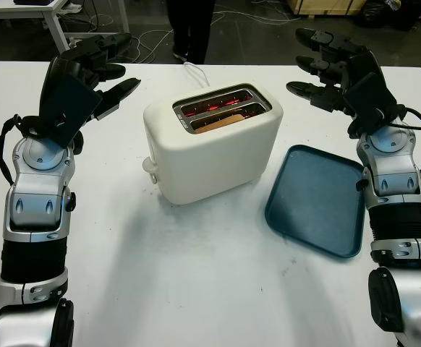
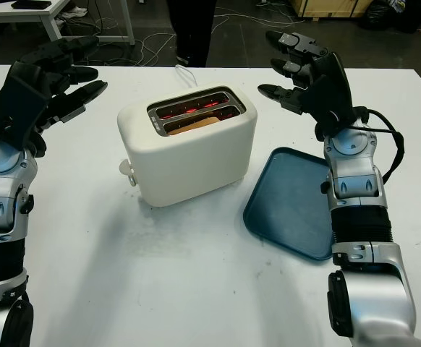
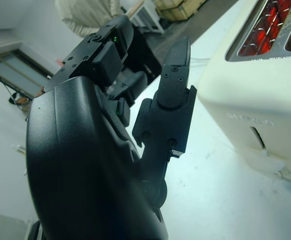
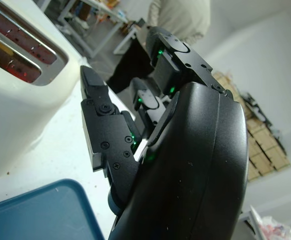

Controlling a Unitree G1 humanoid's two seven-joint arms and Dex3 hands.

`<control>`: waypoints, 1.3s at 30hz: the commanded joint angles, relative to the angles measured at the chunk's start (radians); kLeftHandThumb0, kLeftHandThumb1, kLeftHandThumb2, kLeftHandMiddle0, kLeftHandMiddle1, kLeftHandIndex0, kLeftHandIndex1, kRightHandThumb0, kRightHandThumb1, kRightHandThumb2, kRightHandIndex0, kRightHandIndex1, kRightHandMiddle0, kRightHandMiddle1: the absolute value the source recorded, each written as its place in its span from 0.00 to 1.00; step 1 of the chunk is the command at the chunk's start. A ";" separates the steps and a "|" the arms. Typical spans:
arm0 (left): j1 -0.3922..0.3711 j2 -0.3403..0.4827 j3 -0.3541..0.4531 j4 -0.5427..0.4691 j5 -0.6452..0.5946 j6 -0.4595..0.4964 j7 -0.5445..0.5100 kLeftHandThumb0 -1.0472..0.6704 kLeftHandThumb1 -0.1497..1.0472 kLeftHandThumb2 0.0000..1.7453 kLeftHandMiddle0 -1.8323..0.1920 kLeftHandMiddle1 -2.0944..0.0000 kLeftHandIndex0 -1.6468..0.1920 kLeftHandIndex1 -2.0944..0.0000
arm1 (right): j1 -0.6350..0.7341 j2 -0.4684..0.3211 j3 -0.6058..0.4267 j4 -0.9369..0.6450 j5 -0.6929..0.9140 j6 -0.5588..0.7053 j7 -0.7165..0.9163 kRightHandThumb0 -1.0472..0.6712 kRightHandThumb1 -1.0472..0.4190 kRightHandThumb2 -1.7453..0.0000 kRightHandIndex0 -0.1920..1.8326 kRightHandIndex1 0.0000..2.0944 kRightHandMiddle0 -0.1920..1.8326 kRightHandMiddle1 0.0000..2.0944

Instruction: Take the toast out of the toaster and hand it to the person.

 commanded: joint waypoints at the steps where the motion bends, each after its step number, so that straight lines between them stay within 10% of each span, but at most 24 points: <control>1: -0.010 0.004 0.002 -0.009 -0.002 0.006 -0.001 0.43 0.89 0.04 0.79 0.58 0.58 0.97 | -0.002 0.005 0.002 0.000 0.012 -0.012 -0.001 0.55 0.14 1.00 0.42 0.01 0.39 0.01; 39: 0.001 0.003 -0.005 -0.032 -0.003 0.025 -0.004 0.44 0.89 0.06 0.79 0.59 0.59 0.96 | -0.010 -0.007 0.013 0.019 0.013 -0.020 0.003 0.57 0.14 1.00 0.41 0.00 0.38 0.00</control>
